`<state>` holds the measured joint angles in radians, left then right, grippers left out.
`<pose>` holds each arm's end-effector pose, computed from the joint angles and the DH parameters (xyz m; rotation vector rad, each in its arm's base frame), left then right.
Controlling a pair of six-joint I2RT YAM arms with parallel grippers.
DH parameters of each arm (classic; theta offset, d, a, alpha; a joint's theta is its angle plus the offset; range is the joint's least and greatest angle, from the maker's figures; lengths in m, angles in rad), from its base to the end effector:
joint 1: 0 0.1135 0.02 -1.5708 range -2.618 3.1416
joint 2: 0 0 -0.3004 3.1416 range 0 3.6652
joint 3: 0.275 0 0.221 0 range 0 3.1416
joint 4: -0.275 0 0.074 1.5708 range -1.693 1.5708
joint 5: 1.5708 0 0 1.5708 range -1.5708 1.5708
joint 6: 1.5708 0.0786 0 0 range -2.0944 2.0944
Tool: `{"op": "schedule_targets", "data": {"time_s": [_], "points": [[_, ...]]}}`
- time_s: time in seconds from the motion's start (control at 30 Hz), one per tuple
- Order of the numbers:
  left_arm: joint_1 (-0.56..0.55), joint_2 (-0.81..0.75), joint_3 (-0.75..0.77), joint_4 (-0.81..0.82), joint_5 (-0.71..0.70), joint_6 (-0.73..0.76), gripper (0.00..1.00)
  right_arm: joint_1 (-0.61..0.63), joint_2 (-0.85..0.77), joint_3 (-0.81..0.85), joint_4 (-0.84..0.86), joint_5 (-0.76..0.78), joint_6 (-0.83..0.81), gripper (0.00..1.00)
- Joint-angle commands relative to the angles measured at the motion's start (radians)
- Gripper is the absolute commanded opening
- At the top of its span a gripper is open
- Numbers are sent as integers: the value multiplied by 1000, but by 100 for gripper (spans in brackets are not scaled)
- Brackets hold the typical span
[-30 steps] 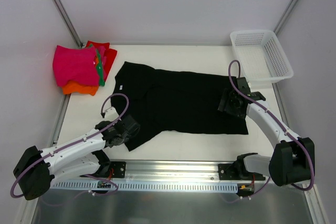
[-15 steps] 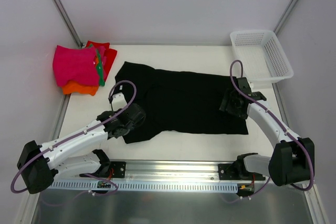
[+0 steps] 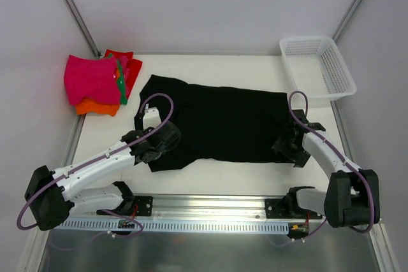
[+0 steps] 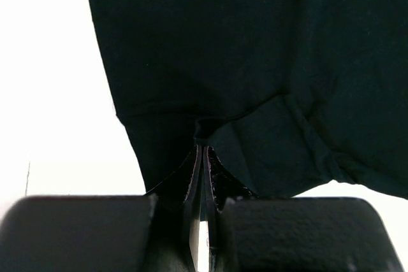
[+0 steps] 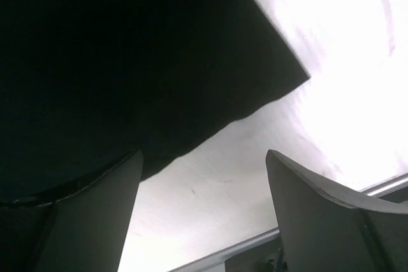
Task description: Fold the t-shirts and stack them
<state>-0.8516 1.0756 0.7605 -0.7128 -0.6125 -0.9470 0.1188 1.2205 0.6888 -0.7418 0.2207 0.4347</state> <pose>0.1457 -0.0978 0.2505 -0.3170 2.3260 -0.0495 0.1756 0.0036 0.1955 0.4847 2.7488 -0.1833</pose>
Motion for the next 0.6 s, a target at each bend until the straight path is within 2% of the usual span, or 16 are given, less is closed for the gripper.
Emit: {"op": "schedule_targets", "data": {"time_s": [0.0, 0.1, 0.17, 0.27, 0.37, 0.43, 0.47, 0.57], "points": [[-6, 10, 0, 45, -9, 77, 0, -8, -50, -41, 8, -107, 88, 82], [0, 3, -36, 120, 32, 145, 0, -8, -133, -90, 42, -110, 159, 81], [12, -2, -65, 183, 85, 198, 0, -8, -260, -120, 82, -95, 197, 81], [61, -22, -110, 281, 182, 278, 0, -8, -442, -156, 90, -11, 269, 81], [124, -31, -141, 344, 264, 333, 0, -8, -530, -152, 42, 95, 314, 81], [157, -34, -151, 361, 292, 349, 0, -10, -506, -109, -19, 147, 322, 82], [160, -34, -156, 380, 313, 352, 0, -10, -443, -92, -42, 152, 325, 83], [169, -20, -159, 398, 341, 350, 0, -14, -307, -60, -79, 106, 358, 83]]}}
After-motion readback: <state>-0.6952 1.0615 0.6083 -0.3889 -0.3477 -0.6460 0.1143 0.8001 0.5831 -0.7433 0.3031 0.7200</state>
